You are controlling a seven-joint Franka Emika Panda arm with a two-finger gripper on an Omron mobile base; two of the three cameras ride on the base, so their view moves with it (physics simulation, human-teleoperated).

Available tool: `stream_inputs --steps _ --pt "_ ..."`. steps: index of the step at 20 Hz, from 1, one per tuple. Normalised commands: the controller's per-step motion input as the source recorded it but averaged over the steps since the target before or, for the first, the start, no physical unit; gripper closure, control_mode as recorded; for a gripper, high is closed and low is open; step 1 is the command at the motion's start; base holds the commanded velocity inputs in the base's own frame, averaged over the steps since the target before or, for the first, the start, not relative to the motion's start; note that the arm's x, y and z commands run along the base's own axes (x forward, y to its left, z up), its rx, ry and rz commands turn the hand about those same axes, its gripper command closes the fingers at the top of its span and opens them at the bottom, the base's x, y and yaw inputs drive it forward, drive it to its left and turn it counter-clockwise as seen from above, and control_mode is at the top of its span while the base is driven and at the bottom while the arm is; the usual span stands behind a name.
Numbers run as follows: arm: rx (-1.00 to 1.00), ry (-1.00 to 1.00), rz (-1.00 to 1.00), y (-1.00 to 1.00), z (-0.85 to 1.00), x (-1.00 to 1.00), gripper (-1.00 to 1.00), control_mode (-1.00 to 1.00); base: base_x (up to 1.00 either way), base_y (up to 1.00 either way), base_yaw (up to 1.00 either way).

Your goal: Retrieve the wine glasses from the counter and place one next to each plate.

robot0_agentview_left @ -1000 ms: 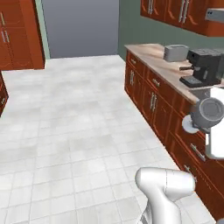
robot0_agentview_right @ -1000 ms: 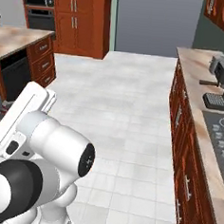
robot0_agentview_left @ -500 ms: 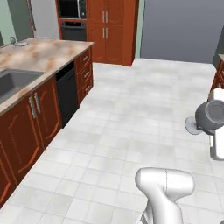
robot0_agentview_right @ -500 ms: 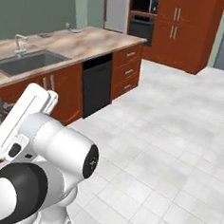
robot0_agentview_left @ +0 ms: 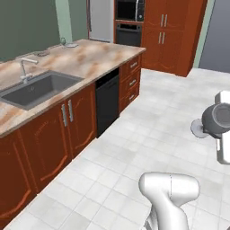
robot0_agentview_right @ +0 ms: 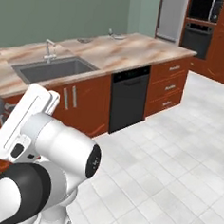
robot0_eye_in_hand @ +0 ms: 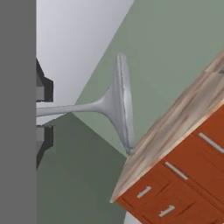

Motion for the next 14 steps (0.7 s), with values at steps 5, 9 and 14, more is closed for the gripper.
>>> stream_inputs --steps 5,9,14 --pt "0.0 0.0 0.0 0.0 0.0 0.0 1.0 1.0 1.0 -0.63 0.26" --pt "0.0 0.0 0.0 0.0 0.0 0.0 1.0 1.0 1.0 -0.97 -0.01" --pt "0.0 0.0 0.0 0.0 0.0 0.0 1.0 1.0 1.0 -0.94 -0.03"
